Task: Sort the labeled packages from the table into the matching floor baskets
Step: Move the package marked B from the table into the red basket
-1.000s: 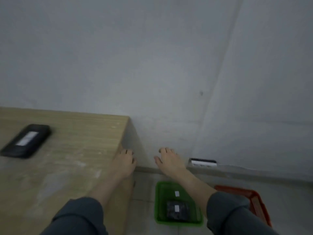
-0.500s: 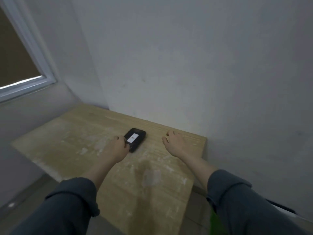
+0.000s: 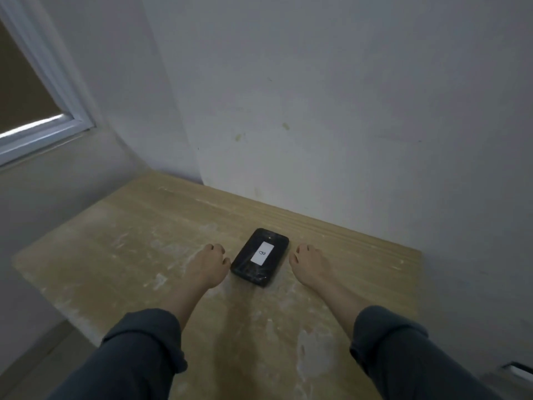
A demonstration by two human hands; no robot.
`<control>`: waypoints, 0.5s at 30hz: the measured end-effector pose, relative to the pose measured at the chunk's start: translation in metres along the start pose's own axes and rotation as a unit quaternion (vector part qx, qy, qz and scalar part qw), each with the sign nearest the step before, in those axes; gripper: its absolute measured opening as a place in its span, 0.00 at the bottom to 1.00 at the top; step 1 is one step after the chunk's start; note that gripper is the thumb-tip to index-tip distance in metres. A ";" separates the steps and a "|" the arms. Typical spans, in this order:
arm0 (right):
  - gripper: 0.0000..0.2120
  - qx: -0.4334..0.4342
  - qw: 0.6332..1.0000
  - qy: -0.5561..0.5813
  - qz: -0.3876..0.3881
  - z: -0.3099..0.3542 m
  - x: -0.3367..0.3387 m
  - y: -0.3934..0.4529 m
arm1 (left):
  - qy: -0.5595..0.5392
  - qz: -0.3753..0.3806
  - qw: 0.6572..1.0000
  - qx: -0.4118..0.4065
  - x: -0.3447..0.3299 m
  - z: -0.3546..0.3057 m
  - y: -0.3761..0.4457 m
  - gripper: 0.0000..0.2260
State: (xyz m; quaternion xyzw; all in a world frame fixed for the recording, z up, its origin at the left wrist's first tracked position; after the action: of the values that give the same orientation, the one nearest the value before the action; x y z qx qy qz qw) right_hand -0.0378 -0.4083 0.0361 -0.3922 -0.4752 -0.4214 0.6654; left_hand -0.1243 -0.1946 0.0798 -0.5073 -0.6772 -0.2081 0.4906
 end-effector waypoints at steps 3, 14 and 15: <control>0.19 -0.034 0.999 -0.004 0.021 0.007 -0.020 0.019 | -0.015 0.015 1.000 0.000 0.002 0.006 0.040 0.20; 0.20 -0.199 0.979 0.041 0.028 0.034 -0.081 0.053 | -0.029 0.133 0.985 -0.108 -0.031 -0.001 0.159 0.17; 0.20 -0.226 0.973 0.048 0.023 0.037 -0.087 0.052 | -0.026 0.145 0.982 -0.121 -0.032 -0.002 0.167 0.17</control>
State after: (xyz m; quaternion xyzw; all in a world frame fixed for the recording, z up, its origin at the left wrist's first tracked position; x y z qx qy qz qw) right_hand -0.0169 -0.3406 -0.0448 -0.5228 -0.3258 -0.5209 0.5909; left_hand 0.0257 -0.1448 0.0163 -0.6615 -0.5786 -0.2018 0.4323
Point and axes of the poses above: each hand's wrist, its own y-axis towards the middle knuckle, its own x-axis out of the back of the hand, z = x × y, the point moved 3 cm from there along y, towards the middle knuckle, and after that the axes turned 13 degrees about -y, right-handed, at the moved point
